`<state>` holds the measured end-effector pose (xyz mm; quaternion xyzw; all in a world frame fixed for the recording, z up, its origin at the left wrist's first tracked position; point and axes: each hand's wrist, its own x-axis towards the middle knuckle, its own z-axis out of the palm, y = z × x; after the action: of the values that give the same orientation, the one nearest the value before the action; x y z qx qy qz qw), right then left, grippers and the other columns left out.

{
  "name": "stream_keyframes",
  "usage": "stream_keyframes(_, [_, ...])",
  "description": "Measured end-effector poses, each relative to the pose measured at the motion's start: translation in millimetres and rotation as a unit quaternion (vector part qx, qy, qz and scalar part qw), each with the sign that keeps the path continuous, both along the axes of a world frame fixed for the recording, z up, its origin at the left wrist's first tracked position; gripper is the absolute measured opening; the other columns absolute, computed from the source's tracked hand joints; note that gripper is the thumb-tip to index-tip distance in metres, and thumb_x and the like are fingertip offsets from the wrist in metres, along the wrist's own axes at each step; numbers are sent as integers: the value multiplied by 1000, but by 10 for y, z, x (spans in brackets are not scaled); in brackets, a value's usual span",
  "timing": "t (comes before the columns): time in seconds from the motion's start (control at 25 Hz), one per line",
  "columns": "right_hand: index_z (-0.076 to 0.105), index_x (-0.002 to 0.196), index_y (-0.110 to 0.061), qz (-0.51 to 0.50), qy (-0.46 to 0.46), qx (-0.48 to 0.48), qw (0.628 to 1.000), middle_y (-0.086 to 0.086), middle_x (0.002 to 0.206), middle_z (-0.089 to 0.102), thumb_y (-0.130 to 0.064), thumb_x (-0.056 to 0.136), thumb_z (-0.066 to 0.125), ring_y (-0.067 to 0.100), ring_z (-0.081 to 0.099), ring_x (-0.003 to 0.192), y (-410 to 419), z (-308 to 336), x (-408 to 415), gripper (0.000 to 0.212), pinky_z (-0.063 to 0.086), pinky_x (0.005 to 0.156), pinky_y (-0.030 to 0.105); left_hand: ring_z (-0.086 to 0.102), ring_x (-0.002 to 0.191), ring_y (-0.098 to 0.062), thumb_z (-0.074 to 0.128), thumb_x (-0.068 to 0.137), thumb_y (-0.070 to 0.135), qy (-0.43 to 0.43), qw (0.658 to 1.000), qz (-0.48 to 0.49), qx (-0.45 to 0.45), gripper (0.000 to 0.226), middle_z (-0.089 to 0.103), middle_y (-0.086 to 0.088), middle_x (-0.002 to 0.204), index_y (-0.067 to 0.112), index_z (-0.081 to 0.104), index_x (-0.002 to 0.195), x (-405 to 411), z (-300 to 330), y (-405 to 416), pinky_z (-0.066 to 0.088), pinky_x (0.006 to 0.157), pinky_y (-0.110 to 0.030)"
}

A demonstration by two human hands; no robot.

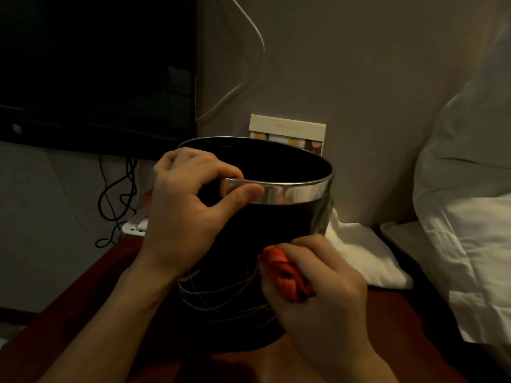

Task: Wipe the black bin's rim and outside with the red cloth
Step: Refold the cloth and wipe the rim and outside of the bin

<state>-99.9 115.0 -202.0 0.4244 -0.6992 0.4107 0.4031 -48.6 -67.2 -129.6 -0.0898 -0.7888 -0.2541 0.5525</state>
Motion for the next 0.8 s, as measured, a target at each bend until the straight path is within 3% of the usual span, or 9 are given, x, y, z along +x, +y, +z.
stream_keyframes(0.12, [80,99,-11,-4,9,-21,1000,-1,97,69,-28,87,75,5,62,83,-45,-30,11,22,50,72,14,52,91,0,64,79,47,4,1000,1,9,16,60,14,83,32,60,85,-3,8,13,34,98,-48])
stream_keyframes(0.28, [81,95,-11,-27,71,27,997,1,94,71,-26,90,74,15,69,77,-187,-205,96,17,55,63,28,51,91,4,65,79,46,6,1000,-8,10,16,60,14,82,31,61,84,-7,1,-2,33,99,-44])
stream_keyframes(0.4, [82,95,-11,-49,60,-9,997,2,93,71,-26,90,73,15,69,78,-176,-187,92,18,54,65,27,50,90,4,63,79,48,3,1000,-9,14,17,60,14,82,32,60,84,-3,6,3,32,100,-42])
stream_keyframes(0.56, [82,92,-11,-60,81,24,995,2,91,71,-26,90,72,17,70,74,-245,-257,180,18,54,62,28,50,91,3,64,79,48,3,1000,-14,13,17,60,12,81,32,60,84,-7,0,0,32,99,-43])
stream_keyframes(0.8, [82,92,-10,-67,71,0,995,3,92,72,-25,90,72,19,71,75,-237,-250,140,18,54,63,30,48,91,8,66,78,45,5,1000,-13,14,15,59,14,81,32,60,84,-22,0,-2,31,99,-38])
